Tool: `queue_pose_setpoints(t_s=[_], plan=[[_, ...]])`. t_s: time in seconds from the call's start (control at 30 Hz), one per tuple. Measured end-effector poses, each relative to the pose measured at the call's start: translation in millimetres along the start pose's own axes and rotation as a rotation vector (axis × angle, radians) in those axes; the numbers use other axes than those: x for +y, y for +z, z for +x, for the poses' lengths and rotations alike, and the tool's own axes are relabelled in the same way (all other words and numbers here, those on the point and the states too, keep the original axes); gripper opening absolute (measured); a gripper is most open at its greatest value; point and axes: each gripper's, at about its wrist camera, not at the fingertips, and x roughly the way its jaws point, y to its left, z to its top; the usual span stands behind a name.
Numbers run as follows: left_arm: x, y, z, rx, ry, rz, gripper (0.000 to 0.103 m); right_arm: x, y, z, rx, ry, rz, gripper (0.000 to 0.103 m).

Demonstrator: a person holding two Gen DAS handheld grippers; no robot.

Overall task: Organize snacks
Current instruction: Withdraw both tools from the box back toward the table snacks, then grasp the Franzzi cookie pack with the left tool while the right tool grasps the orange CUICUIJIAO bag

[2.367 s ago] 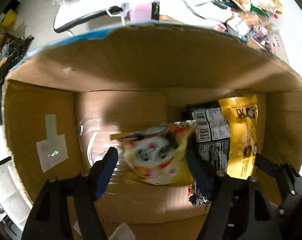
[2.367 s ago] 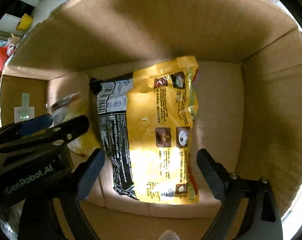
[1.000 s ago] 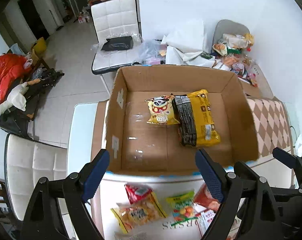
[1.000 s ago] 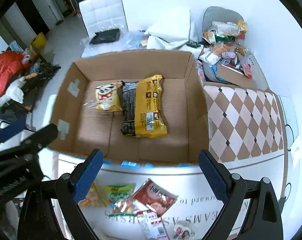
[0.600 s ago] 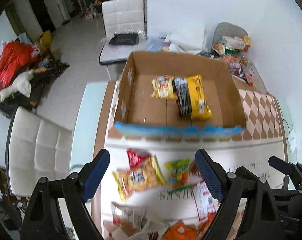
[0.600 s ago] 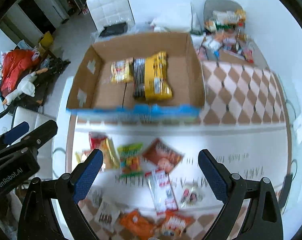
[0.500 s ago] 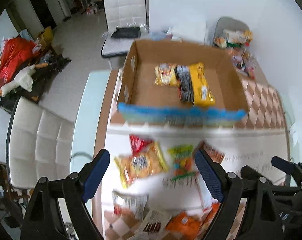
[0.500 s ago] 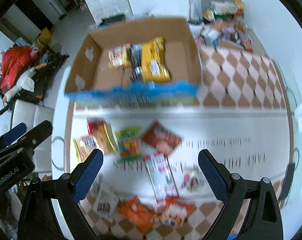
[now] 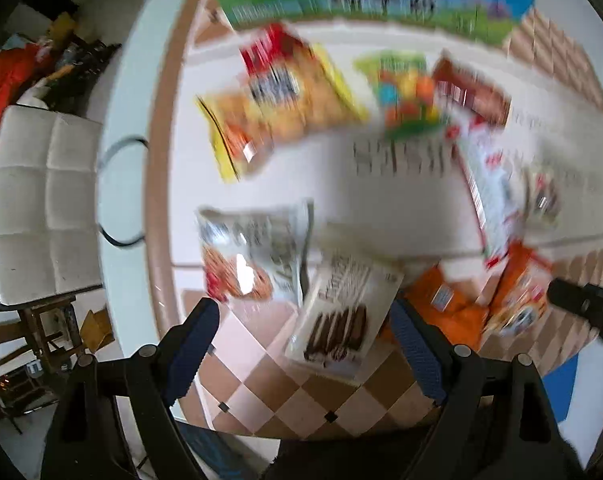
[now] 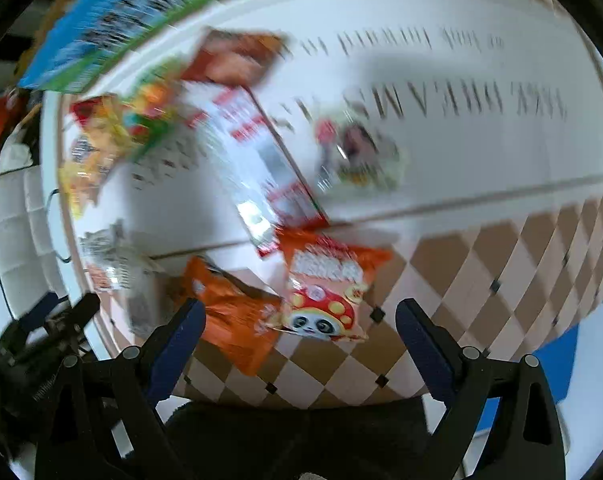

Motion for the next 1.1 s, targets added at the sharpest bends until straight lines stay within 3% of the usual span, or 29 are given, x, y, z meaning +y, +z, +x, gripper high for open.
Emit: queue_pose_setpoints(t_s=[0.17,0.37,0.5,0.63,0.73,1.07,1.1], plan=[[-10,-5,40,0.085,0.027,0.042,0.087,-23,-1,39,0.061,0.013,0.103,0.098],[-23,-7,57,0.121,0.012,0.077,0.089,-28,-2,63,0.103,0.018,0.150,0.098],[-30,-3,61,0.115,0.036,0.073,0.089,-28,-5,74,0.128,0.022,0.166,0.096],[-25,2,66,0.133,-0.012,0.013,0.089,-32,-13,80,0.133,0.017,0.168,0.093],[-21,4,68,0.126,-0.005,0.003,0.088,-33,-15,84,0.139,0.012,0.177,0.089],[-33,9,73,0.140,0.006,0.064,0.087,-40,-25,91,0.148,0.021,0.206,0.088],[-35,9,74,0.136,0.010,0.059,0.082,-39,-25,91,0.127,0.057,0.205,0.087]])
